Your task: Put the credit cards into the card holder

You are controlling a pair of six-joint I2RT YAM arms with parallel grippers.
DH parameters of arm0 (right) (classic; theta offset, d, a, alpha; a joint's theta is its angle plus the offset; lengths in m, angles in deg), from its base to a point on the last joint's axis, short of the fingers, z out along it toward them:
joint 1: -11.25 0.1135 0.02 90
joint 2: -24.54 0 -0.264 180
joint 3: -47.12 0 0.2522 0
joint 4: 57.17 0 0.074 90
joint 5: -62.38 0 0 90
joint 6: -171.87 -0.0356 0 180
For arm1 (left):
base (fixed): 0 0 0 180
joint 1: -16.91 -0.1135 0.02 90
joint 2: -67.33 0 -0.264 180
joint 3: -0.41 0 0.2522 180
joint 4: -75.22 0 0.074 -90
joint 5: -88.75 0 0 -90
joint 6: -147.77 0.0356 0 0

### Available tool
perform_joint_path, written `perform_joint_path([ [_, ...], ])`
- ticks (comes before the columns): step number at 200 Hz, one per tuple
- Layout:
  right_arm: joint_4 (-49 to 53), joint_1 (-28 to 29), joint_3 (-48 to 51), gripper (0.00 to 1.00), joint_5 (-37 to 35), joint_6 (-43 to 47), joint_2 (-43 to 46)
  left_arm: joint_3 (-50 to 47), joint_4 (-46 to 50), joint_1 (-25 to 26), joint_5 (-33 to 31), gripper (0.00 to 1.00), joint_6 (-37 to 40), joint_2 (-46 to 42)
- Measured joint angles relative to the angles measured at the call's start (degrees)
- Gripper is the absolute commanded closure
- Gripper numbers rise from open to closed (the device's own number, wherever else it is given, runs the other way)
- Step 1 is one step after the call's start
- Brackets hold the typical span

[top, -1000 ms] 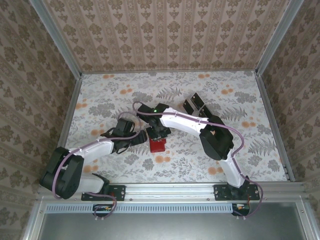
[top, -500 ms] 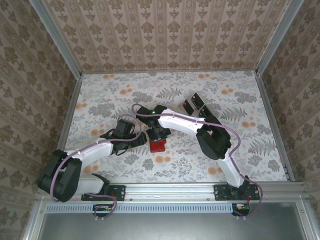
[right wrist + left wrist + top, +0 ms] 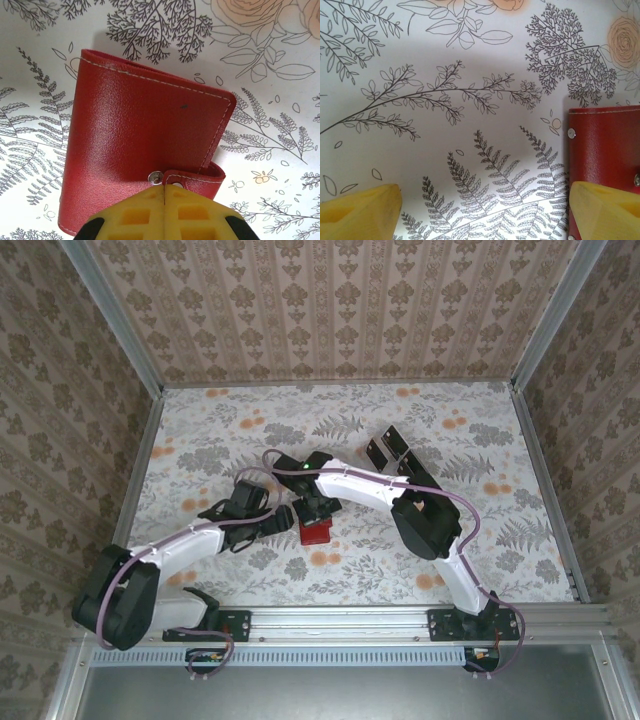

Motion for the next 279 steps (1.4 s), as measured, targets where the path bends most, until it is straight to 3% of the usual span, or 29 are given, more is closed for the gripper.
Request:
perform_joint_path([
  [59, -2.73, 0.09, 2.05, 1.00, 0.55, -0.74, 2.45, -2.29, 0.26, 1.95, 0.00, 0.12, 0.02, -2.51],
  [279, -12.90, -0.52, 8.39, 1.00, 5.53, -3.23, 3.21, -1.33, -0.39, 5.57, -5.95, 0.15, -0.28, 2.25],
])
